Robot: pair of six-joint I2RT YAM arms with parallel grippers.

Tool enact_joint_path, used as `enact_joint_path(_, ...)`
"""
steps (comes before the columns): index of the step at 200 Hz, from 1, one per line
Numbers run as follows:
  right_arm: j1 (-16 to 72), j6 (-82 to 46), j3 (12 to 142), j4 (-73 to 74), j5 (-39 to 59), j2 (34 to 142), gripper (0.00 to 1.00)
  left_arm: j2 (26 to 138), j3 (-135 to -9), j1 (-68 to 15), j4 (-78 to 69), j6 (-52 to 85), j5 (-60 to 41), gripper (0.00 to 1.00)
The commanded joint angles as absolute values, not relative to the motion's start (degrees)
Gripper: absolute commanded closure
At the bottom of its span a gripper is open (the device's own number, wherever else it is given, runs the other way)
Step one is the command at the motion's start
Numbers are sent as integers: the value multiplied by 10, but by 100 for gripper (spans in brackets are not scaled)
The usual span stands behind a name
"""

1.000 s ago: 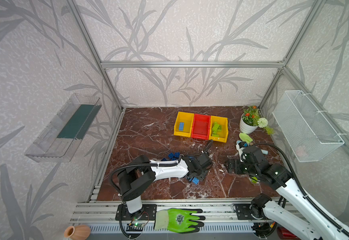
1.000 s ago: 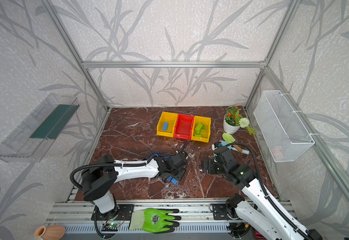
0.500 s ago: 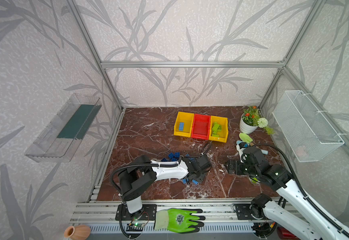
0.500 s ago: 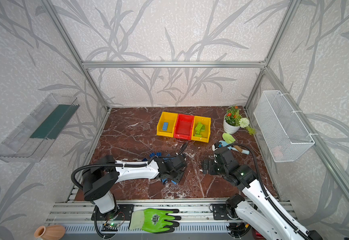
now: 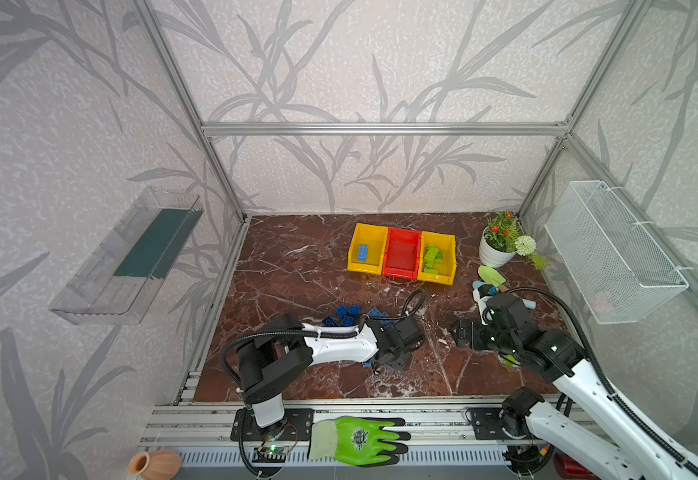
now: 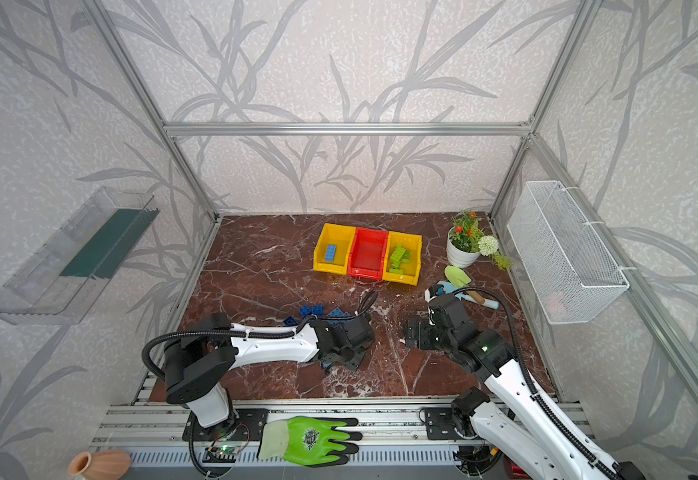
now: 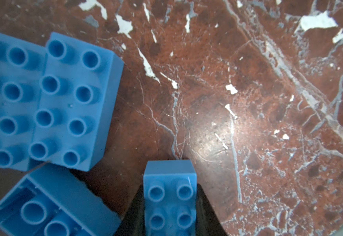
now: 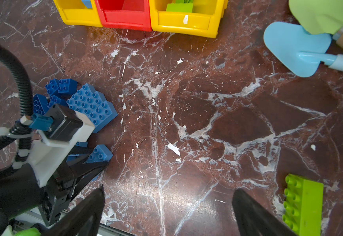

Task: Sort the legos into containers by color
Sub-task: 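Close the left gripper on the blue 2x2 brick and lift it, then carry the blue brick into the yellow bin farthest from the pot and release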

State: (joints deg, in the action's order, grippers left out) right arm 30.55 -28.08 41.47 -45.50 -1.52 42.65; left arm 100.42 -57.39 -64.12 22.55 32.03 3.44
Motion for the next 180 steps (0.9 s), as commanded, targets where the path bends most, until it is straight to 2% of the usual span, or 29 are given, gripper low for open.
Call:
enact_joint_path(1, 307, -284, 410, -464, -19, 420, 3, 1007, -589, -644, 270, 324, 50, 90)
enact_joint_path(44, 306, -280, 421, -463, -18, 420, 3, 995, -641, -643, 314, 302, 106, 93)
enact_joint_path(84, 307, -270, 441, -452, -5, 434, 3, 1005, -739, -622, 364, 252, 162, 94)
enact_joint_path(142, 305, -241, 468, -426, -1, 480, 3, 1041, -875, -485, 376, 193, 148, 94)
enact_joint_path(180, 296, -246, 469, -391, 24, 506, 3, 1127, -1029, -395, 405, 153, 138, 94)
